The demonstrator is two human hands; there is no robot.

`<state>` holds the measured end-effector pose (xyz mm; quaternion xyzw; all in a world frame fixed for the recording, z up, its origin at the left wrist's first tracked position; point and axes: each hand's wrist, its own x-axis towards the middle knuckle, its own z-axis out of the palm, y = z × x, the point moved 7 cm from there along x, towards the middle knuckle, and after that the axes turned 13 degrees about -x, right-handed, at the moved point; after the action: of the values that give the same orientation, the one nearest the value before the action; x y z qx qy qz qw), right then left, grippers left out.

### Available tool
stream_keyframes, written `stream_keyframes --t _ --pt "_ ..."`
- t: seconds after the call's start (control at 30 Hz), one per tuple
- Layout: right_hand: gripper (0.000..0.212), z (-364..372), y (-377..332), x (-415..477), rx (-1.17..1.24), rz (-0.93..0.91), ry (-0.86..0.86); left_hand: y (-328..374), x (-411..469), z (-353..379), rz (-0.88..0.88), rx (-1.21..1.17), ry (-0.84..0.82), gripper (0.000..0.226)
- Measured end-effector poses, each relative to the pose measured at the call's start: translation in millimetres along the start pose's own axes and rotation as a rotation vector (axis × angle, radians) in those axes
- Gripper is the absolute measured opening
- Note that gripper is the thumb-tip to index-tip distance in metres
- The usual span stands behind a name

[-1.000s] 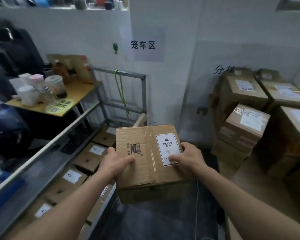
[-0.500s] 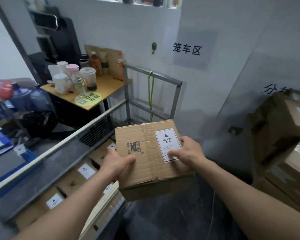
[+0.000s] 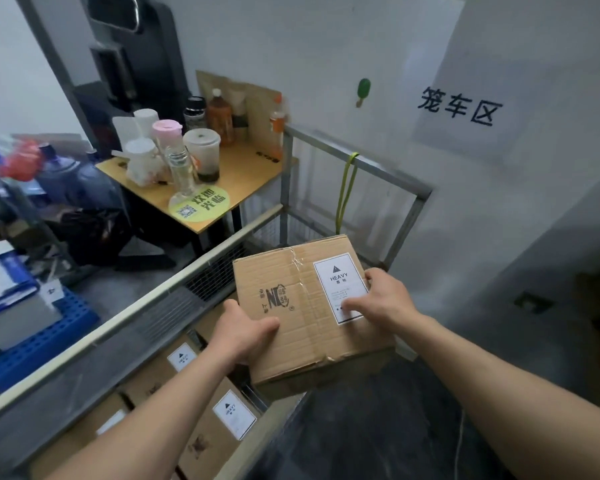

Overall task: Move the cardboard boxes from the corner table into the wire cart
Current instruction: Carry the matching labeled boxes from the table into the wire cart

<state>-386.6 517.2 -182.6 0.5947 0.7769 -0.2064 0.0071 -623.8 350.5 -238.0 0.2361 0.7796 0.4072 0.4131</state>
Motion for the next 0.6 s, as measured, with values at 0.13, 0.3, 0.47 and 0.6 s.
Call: stream_keyframes --t 0.13,0.3,0.47,0.6 --pt "0.058 12 -24 46 -0.034 -0.060 -0.047 -3 26 -8 -0.051 -0.039 0.050 0.070" --pt "0.062 44 -53 102 -0.048 -0.178 -0.120 -21 49 -11 -0.161 -0.109 0.172 0.068" --pt "0.066 83 -80 148 -0.071 -0.340 -0.226 -52 61 -6 -0.283 -0.187 0.328 0.067" --pt "0.068 112 -92 175 -0.115 -0.426 -0.269 -76 77 4 -0.348 -0.233 0.437 0.070"
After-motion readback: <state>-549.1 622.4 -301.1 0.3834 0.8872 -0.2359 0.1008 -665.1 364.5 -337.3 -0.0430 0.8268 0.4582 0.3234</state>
